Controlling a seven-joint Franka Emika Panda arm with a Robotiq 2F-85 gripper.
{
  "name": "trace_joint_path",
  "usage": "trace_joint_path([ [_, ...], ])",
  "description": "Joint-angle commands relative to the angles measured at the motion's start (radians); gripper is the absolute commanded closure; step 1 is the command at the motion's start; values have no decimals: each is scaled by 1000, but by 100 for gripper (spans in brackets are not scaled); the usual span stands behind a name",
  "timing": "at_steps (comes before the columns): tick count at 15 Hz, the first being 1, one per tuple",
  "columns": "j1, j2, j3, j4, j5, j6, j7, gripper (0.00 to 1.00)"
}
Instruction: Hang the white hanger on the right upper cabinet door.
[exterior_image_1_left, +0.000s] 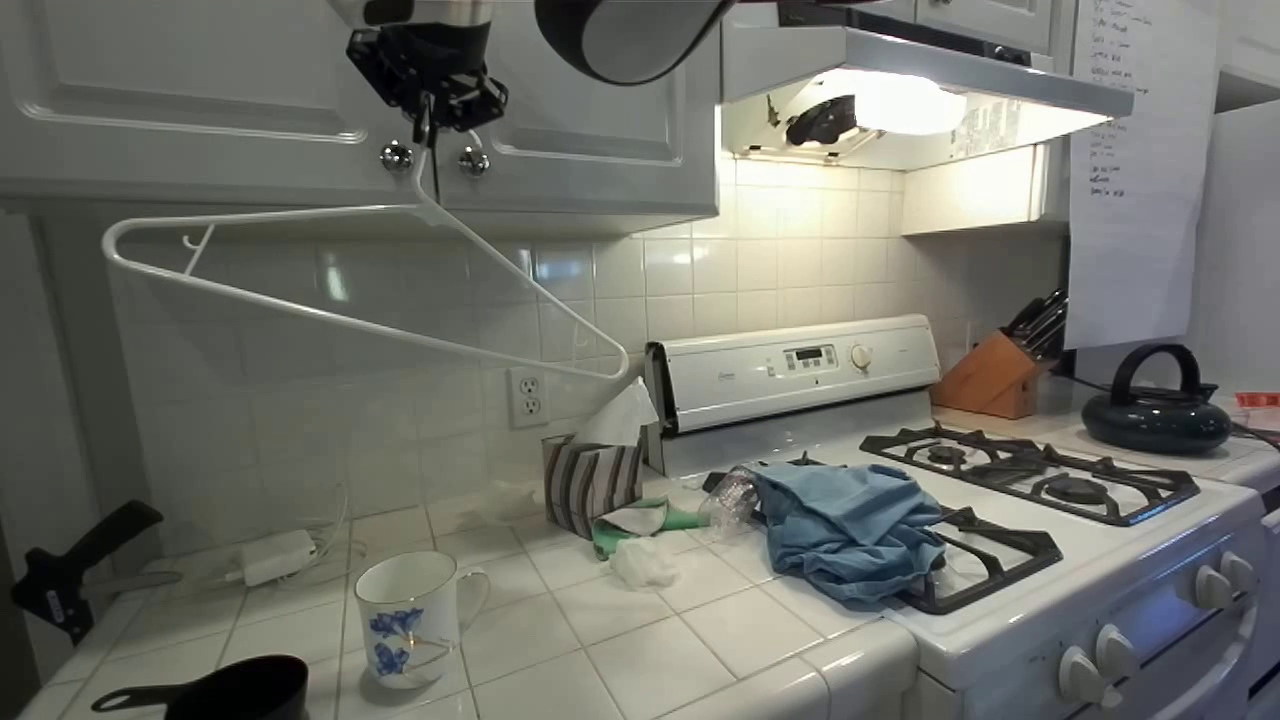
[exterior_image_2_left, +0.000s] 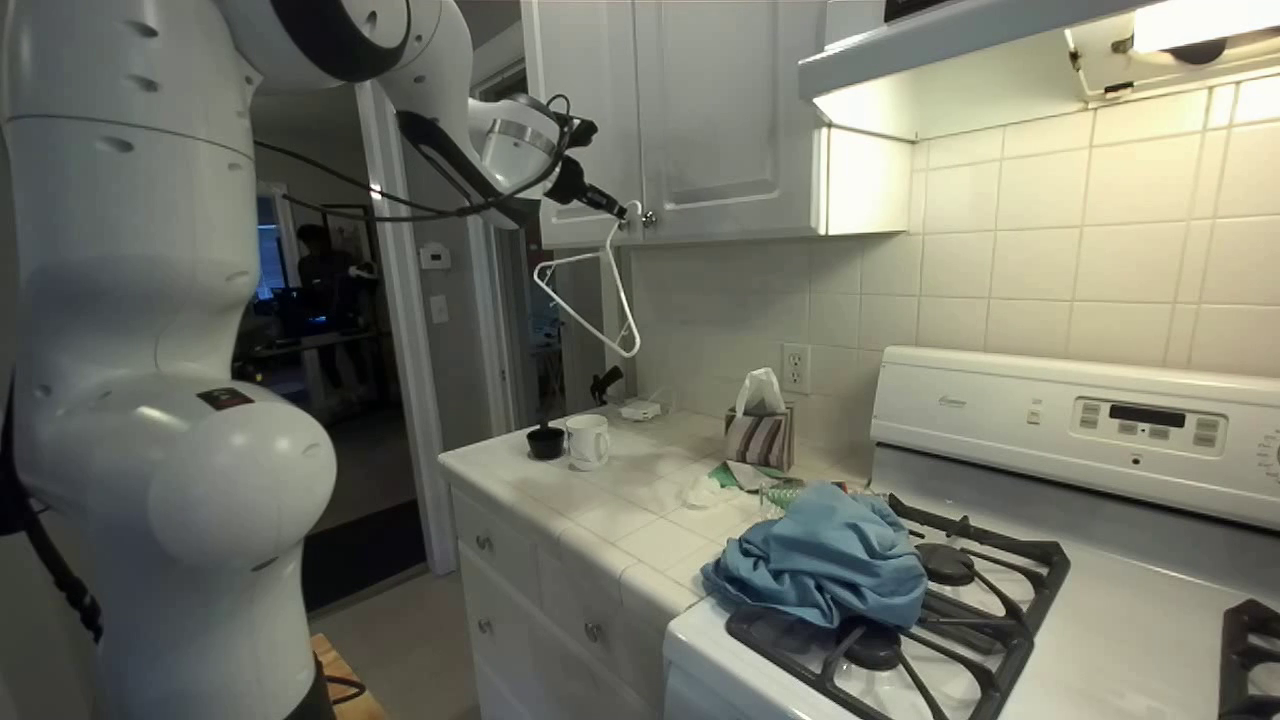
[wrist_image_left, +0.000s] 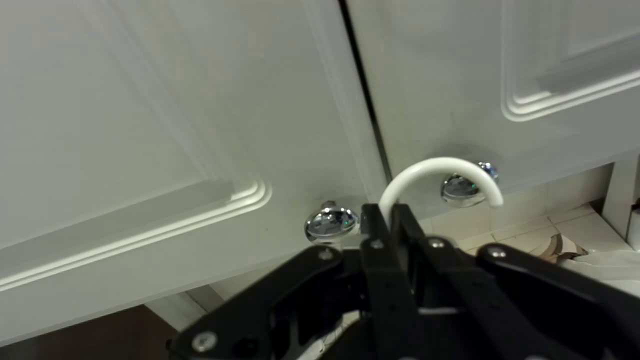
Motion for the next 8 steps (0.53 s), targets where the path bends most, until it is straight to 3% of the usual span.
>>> trace_joint_path([
  [1,-13,22,-7,29,35,41,-60,98],
  [8,-27,20,-17,21,43,53,-70,98],
])
